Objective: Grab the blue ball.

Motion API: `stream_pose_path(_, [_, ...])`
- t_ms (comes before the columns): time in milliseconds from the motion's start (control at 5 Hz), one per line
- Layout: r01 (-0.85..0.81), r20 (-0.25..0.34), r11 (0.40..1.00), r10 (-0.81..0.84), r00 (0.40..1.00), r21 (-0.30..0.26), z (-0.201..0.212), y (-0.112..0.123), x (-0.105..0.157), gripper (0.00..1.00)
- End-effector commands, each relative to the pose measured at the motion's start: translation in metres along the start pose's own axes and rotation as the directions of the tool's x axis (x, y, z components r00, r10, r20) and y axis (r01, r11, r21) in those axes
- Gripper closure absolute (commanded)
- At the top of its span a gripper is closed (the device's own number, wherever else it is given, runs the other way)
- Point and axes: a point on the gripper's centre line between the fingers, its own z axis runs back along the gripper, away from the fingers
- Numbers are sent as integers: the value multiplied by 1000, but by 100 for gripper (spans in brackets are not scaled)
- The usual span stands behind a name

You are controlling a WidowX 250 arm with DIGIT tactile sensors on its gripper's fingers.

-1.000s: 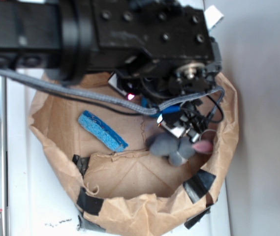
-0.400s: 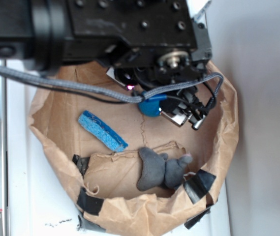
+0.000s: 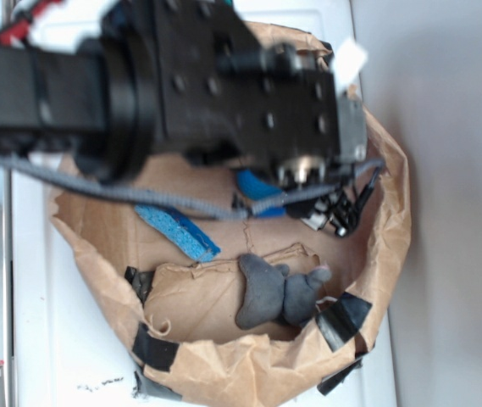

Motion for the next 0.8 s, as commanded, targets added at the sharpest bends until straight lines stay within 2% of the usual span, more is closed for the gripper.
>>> stream_pose_path(0, [42, 69, 999, -42, 997, -5, -20, 0, -5, 0])
stream_pose_path(200, [39, 106, 998, -45, 993, 57, -37, -5, -8, 0])
stream_pose_path(400, [5, 103, 997, -12, 995, 75, -38, -4, -7, 100])
stream_pose_path(600, [15, 116, 997, -24, 993, 76, -34, -3, -7, 100])
